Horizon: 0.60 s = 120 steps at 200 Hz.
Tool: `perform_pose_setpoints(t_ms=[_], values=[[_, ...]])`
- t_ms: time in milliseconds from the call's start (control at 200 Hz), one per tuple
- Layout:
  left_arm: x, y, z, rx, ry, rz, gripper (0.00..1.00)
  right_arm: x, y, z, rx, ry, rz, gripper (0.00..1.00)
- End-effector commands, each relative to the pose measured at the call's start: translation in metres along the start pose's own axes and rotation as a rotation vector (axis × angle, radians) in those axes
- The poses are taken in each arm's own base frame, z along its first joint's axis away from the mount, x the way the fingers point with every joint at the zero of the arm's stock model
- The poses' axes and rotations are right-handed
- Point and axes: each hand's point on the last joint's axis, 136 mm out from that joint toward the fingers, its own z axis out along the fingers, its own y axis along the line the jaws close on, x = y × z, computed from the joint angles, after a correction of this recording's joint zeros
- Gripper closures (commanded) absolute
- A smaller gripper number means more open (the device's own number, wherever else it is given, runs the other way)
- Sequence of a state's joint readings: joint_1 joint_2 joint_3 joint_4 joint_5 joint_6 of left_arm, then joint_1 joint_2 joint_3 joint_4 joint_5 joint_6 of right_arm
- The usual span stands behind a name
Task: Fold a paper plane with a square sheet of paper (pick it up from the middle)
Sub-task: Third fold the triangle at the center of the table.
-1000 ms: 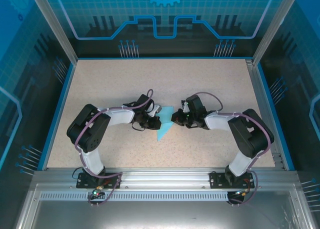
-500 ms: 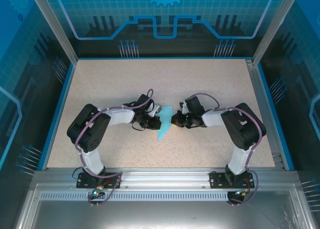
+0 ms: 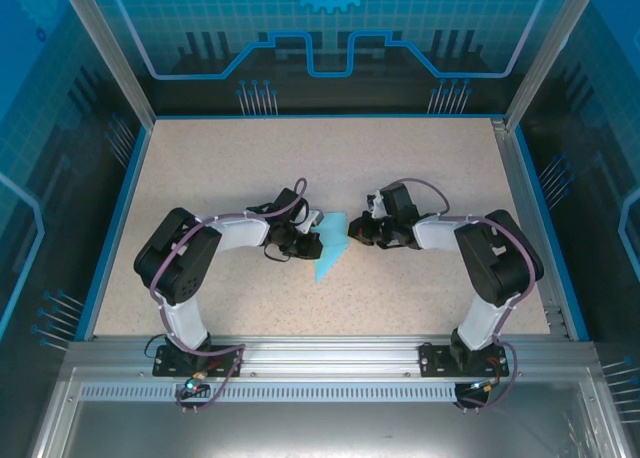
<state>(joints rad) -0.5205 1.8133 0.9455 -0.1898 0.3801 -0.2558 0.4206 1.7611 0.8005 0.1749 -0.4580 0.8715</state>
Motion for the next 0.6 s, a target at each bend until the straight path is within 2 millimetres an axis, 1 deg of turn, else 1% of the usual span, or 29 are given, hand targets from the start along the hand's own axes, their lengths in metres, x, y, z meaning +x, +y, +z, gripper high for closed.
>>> perform_pose_setpoints(t_ms=[0,105,220,290,350,420,495,595], values=[[0.021,0.013,0.007,-0.034,0.082,-0.019,0.91,0.010,-0.002,0.012,-0.020,0.047,0.006,1.00],[0.020,0.013,0.007,-0.035,0.079,-0.017,0.91,0.016,-0.012,0.018,0.003,0.062,0.021,1.00],[0.021,0.013,0.007,-0.036,0.081,-0.019,0.91,0.023,-0.037,0.019,0.103,0.066,0.035,1.00],[0.021,0.013,0.007,-0.037,0.082,-0.019,0.91,0.024,-0.045,0.016,0.145,0.059,0.032,1.00],[0.021,0.013,0.007,-0.038,0.082,-0.019,0.91,0.022,-0.041,0.013,0.136,0.052,0.019,1.00],[0.021,0.013,0.007,-0.038,0.082,-0.018,0.91,0.017,-0.030,0.007,0.122,0.040,-0.003,0.99],[0.021,0.013,0.008,-0.037,0.084,-0.019,0.91,0.010,-0.013,-0.002,0.090,0.015,-0.032,0.99],[0.021,0.013,0.007,-0.037,0.083,-0.019,0.91,0.007,0.004,-0.010,0.041,0.000,-0.048,0.99]])
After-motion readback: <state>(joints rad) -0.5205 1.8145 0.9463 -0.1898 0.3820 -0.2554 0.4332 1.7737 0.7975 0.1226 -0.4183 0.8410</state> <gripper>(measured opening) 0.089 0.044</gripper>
